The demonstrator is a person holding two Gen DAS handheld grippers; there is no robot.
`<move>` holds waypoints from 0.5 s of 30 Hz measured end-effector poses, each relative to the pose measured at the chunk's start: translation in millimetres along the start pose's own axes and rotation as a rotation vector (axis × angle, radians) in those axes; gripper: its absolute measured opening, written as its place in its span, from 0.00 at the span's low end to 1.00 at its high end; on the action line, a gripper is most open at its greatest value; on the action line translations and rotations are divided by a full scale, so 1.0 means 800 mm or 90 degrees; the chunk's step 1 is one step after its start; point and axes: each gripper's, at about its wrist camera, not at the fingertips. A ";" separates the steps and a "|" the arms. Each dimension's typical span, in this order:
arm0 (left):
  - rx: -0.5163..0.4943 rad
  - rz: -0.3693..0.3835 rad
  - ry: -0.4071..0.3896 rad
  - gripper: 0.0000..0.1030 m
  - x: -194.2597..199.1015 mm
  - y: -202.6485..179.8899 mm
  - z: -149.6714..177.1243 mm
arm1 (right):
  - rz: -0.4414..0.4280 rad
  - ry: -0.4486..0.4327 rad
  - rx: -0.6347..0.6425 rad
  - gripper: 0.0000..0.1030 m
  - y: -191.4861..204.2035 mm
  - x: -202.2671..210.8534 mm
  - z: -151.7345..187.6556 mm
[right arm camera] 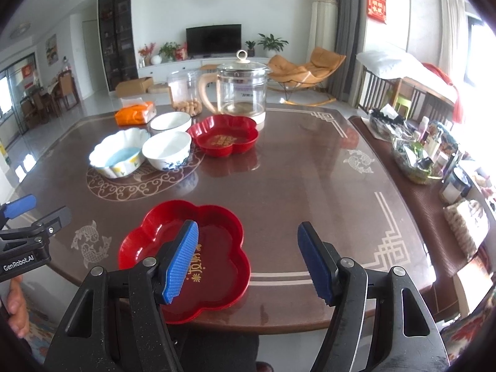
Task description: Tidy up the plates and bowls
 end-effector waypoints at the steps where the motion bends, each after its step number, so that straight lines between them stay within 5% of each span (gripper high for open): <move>1: -0.003 -0.005 0.002 0.91 -0.001 0.000 0.000 | 0.002 0.002 0.000 0.68 0.000 0.000 0.000; 15: -0.036 -0.033 0.027 0.91 -0.013 -0.006 0.000 | 0.005 0.027 -0.005 0.68 -0.004 -0.008 0.003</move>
Point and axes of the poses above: each gripper's, at about its wrist camera, not at the fingertips, and x roughly against the way its jaws point, y to its left, z to its underside, and after that the axes turned 9 degrees about -x, right-handed
